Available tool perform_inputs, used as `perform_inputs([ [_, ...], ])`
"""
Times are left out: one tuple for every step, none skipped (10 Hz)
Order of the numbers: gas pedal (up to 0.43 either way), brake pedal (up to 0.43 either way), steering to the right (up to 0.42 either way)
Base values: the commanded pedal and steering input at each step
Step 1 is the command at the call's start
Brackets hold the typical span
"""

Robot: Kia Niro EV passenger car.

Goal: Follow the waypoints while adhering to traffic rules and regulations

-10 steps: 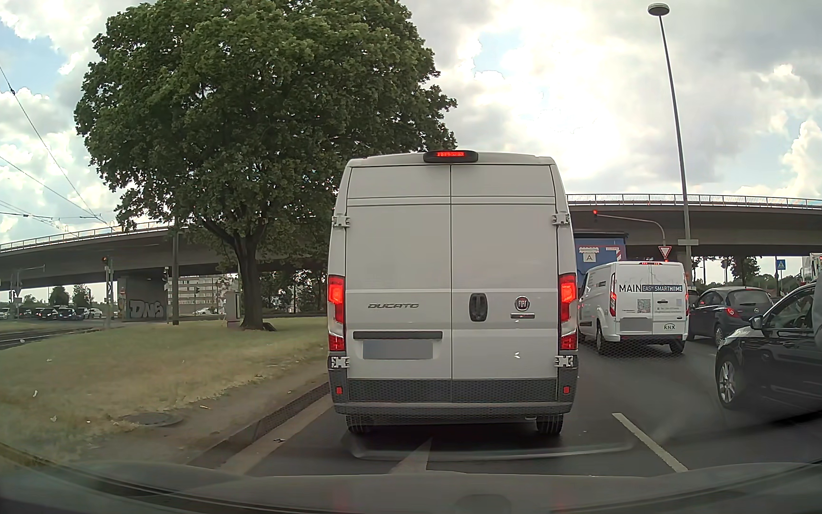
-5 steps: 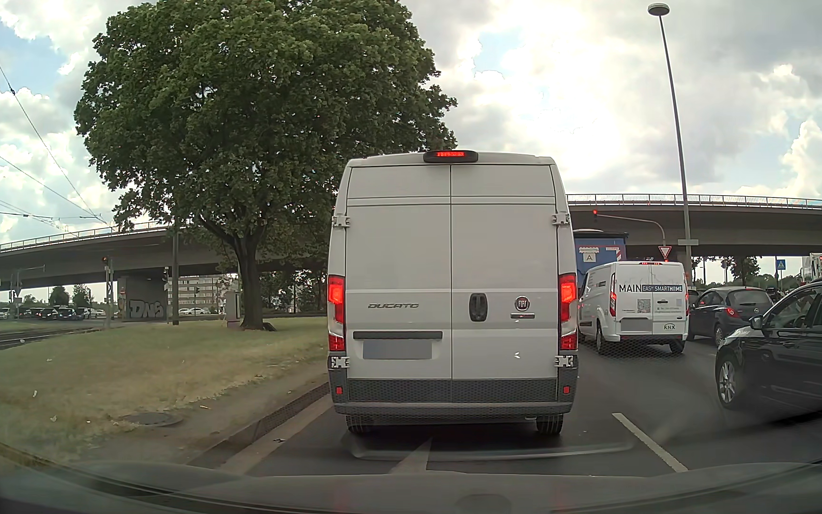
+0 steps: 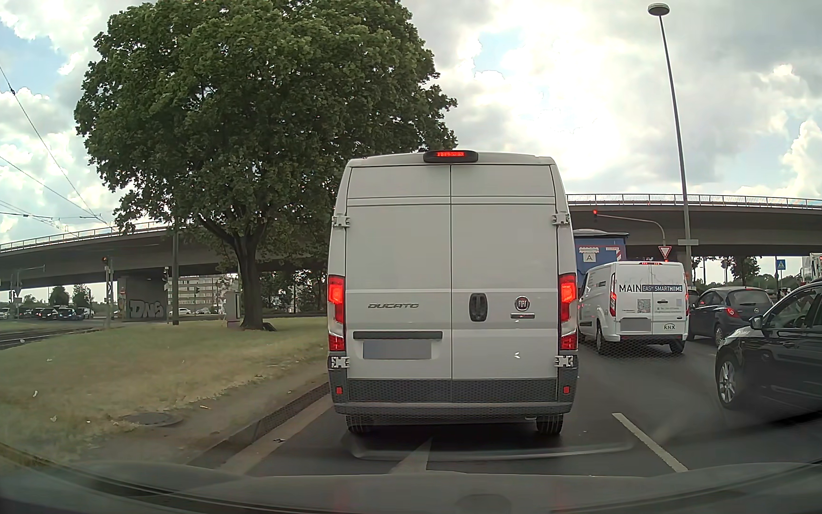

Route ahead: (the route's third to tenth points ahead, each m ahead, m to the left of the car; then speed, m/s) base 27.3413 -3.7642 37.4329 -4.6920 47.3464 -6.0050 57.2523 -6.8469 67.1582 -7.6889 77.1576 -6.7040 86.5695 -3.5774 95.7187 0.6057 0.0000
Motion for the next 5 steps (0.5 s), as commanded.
perform_inputs([
  [0.0, 0.317, 0.002],
  [0.0, 0.317, 0.002],
  [0.0, 0.317, 0.002],
  [0.0, 0.317, 0.002],
  [0.0, 0.317, 0.002],
])
